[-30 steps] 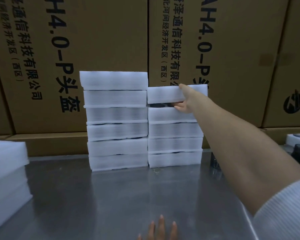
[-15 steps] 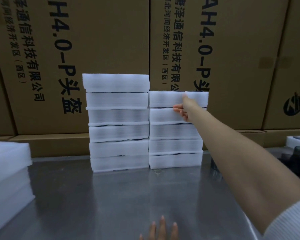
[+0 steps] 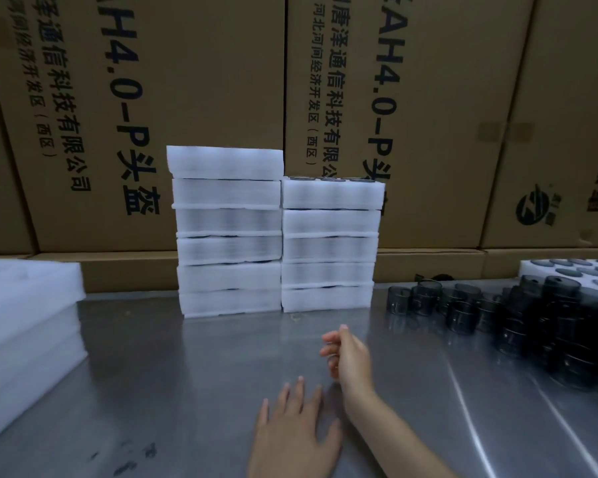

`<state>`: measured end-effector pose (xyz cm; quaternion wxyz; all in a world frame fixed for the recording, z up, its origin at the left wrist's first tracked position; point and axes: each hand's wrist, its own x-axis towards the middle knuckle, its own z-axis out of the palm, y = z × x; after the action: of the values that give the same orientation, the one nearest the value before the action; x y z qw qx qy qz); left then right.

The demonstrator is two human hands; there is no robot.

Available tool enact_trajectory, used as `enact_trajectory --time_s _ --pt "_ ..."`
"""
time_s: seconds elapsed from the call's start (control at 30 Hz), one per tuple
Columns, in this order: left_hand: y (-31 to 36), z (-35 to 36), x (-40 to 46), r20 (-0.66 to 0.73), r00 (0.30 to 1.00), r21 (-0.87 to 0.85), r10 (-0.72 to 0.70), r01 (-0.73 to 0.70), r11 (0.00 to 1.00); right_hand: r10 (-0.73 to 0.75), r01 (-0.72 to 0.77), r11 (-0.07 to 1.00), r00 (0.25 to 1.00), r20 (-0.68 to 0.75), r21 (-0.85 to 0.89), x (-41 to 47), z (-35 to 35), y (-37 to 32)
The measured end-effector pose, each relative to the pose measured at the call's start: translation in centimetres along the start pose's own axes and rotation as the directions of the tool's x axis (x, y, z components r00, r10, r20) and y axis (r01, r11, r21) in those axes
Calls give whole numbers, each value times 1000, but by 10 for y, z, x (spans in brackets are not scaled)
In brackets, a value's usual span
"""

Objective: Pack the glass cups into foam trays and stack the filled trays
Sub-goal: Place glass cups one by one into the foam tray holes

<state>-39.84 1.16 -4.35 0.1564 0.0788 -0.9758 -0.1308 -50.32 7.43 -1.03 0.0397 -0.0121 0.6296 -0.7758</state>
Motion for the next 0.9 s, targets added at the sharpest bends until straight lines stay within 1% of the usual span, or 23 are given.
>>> enact_trajectory --time_s 0.03,0.07,0.13,0.23,0.33,0.4,0.43,0.5,0.57,0.6,0.63,0.67,0.7,0.73,0.77,0.8,0.83,0.87,0.9 --pt "0 -1 -2 66 997 -6 -40 40 999 -47 48 998 999 21 -32 -16 -5 4" --pt "1 -2 -5 95 995 3 -44 44 999 -99 104 990 994 47 -92 -33 -9 9" --pt "5 -8 -11 39 999 28 -6 5 1000 -182 202 953 978 105 -227 -64 -18 16" --pt "16 -19 -31 -47 999 45 20 -18 999 -225 261 892 965 138 -368 -96 -32 21" --pt "25 -24 -61 -51 998 33 25 -23 999 -260 309 814 951 168 -492 -123 -44 18" --pt "29 -27 -87 -51 997 23 65 -64 998 -262 346 730 938 227 -589 -142 -52 18" --pt "29 -30 -102 -45 994 15 104 -103 995 -249 359 683 933 259 -636 -153 -56 17" --pt "24 -40 -132 -46 972 -2 229 -230 973 -227 386 612 922 314 -690 -174 -64 17" --pt "12 -57 -158 -37 925 -31 378 -379 925 -228 441 551 896 381 -708 -193 -72 17" --pt "2 -67 -167 -39 897 -2 441 -441 897 -237 485 503 873 426 -715 -202 -74 17" --pt "-11 -77 -173 -44 867 64 497 -494 867 -246 529 454 848 470 -717 -209 -76 18" --pt "-25 -90 -175 -41 837 155 545 -534 831 -250 560 420 828 502 -714 -216 -78 17" --pt "-41 -103 -173 -52 815 265 577 -546 795 -247 572 413 820 517 -709 -221 -79 16" --pt "-57 -117 -168 -73 815 376 575 -512 772 -235 569 426 821 521 -704 -224 -80 14" --pt "-74 -132 -159 -114 841 484 529 -418 769 -219 556 445 827 517 -702 -226 -80 12" --pt "-90 -150 -149 -161 896 566 414 -260 783 -205 544 457 834 512 -704 -227 -80 11" --pt "-108 -168 -138 -231 938 599 258 -72 798 -192 532 463 841 505 -709 -227 -80 10" --pt "-128 -185 -128 -300 950 590 90 111 800 -181 519 471 848 498 -713 -227 -80 9" --pt "-147 -201 -122 -358 930 550 -85 284 785 -173 508 482 854 490 -714 -227 -80 8"
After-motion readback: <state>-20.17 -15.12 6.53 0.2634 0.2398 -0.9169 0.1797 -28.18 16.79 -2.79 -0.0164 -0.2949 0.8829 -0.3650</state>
